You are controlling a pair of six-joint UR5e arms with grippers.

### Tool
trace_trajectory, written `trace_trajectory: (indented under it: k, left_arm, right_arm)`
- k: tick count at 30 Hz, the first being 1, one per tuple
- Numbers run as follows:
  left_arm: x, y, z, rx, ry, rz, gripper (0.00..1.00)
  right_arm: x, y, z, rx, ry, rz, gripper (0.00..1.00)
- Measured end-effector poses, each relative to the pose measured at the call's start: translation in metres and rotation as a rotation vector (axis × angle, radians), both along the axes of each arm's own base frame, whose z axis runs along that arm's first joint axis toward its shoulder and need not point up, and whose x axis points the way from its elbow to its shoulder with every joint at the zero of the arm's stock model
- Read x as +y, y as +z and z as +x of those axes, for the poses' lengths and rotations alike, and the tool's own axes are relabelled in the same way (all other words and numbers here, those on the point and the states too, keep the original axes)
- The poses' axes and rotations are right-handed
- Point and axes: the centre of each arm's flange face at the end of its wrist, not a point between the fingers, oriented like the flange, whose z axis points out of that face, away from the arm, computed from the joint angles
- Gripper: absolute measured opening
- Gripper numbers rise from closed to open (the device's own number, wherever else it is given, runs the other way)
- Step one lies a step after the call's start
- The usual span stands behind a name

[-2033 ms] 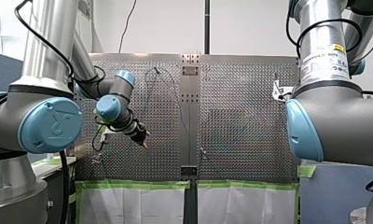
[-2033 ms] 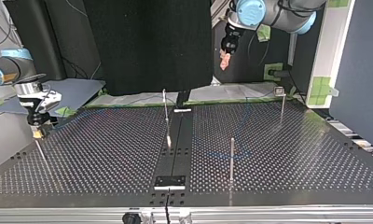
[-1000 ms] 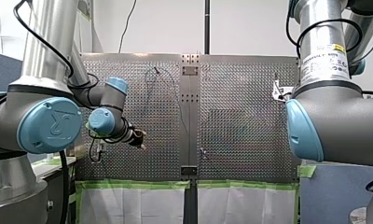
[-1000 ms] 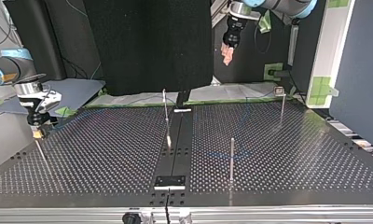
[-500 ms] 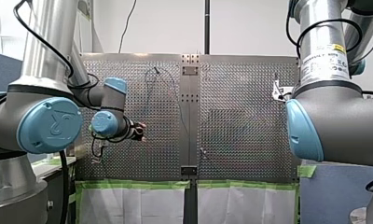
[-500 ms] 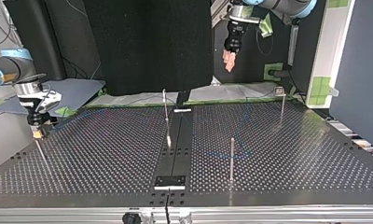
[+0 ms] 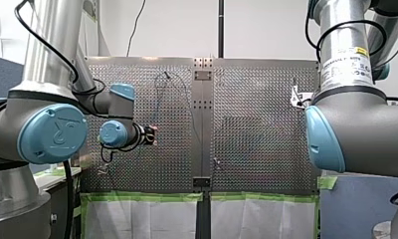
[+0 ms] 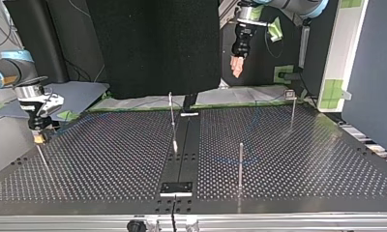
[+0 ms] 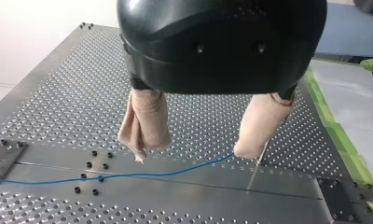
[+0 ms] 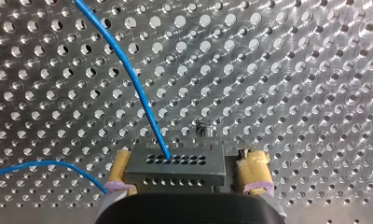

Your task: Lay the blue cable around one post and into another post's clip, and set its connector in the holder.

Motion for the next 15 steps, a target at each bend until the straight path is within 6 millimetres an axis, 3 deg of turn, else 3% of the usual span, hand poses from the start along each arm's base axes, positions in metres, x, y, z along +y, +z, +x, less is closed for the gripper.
trace_trajectory:
  k: [15]
  left_arm:
    - [-0.0003,-0.0031,-0.0049,0.019,-0.013,0.012,1.00]
  right_arm:
    - [0.0000,0.0000,0.0000,0.000,0.000,0.000,1.00]
